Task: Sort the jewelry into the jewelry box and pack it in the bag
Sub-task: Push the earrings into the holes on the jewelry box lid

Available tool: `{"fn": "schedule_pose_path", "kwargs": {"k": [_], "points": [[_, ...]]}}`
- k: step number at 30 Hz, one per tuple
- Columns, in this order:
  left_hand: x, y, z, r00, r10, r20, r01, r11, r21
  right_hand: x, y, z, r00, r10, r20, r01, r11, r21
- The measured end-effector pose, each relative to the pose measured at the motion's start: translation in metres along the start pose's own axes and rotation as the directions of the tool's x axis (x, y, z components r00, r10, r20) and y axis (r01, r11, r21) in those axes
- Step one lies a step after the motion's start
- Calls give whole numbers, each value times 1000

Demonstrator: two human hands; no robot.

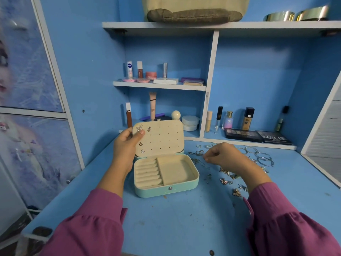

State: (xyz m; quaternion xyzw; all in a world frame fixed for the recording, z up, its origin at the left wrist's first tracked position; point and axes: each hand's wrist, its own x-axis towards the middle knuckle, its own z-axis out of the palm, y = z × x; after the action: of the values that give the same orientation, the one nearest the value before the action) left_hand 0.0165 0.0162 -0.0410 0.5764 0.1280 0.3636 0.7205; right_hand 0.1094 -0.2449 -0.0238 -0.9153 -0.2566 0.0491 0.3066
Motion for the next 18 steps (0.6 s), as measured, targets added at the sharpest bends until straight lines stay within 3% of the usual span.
{"fn": "schedule_pose_path", "kwargs": {"k": [8,18], "points": [[1,-2,4,995,55,-87,-55,998,0,-3,0,-4,996,71,53,-62,986,-154],[3,1,4,995,5,-102,-2,1000,29,-7,-8,4,999,-27,20,31,974,-225]]}}
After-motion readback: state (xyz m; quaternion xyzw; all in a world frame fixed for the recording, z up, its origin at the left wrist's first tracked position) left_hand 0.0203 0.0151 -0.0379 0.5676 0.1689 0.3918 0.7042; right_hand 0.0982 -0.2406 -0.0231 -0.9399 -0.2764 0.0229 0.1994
